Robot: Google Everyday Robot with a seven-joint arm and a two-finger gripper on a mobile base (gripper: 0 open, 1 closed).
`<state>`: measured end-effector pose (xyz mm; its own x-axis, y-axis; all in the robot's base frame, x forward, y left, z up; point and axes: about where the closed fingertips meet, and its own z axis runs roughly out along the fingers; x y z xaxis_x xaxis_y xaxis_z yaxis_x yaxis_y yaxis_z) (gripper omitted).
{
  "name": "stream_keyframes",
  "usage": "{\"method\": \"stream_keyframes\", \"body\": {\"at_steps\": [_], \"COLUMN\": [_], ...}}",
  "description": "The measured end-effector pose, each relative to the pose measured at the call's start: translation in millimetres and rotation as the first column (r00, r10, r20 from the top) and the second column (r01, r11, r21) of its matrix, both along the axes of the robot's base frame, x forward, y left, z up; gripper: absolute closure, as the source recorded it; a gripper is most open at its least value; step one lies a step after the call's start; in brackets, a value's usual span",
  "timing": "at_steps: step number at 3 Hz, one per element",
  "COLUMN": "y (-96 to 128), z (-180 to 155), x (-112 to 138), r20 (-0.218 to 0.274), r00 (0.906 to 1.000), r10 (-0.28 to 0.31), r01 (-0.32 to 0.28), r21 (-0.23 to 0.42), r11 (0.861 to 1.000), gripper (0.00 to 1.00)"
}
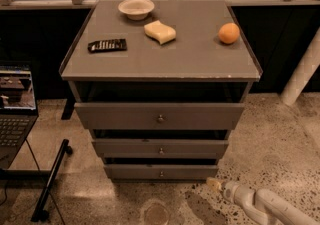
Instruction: Open bottom drawer
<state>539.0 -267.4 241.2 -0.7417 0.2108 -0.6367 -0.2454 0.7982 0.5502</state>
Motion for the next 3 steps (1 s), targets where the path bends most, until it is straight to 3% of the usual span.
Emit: {"method": "stream_keyframes", "body": {"at_steps": [1, 3], "y": [2.1, 7.3], "z": [-12.4, -5.8], "x": [16.5, 51.6], "r20": [0.042, 0.155], "r00": [0.9990, 0.9877], "r10": [-0.011, -0.017], "r01": [0.010, 0.017], "r21": [0.016, 0.000], "r11": [1.000, 1.000], "gripper": [1.00, 1.00]}}
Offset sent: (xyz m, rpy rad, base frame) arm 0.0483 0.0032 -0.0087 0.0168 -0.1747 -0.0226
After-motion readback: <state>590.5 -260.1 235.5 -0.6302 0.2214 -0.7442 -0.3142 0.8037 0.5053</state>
